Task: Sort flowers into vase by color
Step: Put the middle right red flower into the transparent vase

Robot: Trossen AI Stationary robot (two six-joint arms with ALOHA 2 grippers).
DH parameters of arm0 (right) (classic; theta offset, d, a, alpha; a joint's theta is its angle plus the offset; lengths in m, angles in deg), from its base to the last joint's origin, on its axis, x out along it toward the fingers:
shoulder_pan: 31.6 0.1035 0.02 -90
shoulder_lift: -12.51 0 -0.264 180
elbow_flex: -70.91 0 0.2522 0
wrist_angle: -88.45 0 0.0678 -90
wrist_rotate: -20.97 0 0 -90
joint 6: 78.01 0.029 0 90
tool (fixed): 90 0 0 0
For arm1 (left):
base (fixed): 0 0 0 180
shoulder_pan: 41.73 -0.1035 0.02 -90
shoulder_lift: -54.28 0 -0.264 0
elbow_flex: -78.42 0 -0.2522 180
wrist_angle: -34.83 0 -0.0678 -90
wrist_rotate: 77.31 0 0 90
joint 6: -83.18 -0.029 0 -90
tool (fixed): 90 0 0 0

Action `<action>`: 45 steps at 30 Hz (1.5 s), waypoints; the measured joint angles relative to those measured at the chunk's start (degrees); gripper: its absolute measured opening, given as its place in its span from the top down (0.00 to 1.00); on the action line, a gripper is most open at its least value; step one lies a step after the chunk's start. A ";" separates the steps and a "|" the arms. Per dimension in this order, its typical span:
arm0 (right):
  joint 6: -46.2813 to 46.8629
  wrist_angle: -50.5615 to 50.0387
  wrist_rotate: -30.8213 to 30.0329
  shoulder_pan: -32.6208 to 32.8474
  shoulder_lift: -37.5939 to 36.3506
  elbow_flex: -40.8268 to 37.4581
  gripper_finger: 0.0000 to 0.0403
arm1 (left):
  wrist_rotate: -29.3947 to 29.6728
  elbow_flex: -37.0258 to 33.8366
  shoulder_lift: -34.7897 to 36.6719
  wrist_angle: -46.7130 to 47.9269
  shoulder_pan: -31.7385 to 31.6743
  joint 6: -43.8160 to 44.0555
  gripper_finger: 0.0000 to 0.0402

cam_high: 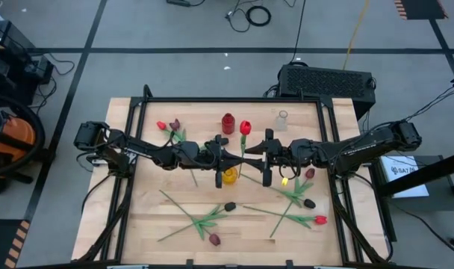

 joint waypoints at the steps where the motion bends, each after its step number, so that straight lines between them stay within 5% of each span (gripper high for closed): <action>1: -0.01 0.31 -0.02 0.00 0.00 0.00 0.70 | 0.00 0.00 0.00 -0.02 0.00 -0.16 0.96; 11: -1.60 0.64 0.29 0.02 0.02 0.00 0.98 | 0.03 -0.02 0.02 -0.16 0.00 -1.55 0.96; 17: -1.61 0.59 0.31 0.02 0.02 0.00 0.99 | 0.05 -0.02 0.02 -0.15 0.00 -1.15 0.94; 26: -2.34 -6.06 0.17 -1.58 -4.47 -0.07 1.00 | 0.07 -0.02 0.07 1.78 -0.04 0.19 0.69; 32: -3.33 -14.97 -0.28 -3.31 -11.79 -0.07 1.00 | 0.07 -0.04 2.34 7.43 -0.60 0.18 0.63; 41: -6.60 -23.11 -13.84 -13.94 -22.18 -0.02 1.00 | 0.07 -0.07 9.71 23.75 -1.84 -0.19 0.62; 45: -7.01 -23.86 -15.32 -20.66 -23.10 -0.02 1.00 | 1.85 -0.05 12.73 28.56 -1.84 -1.66 0.62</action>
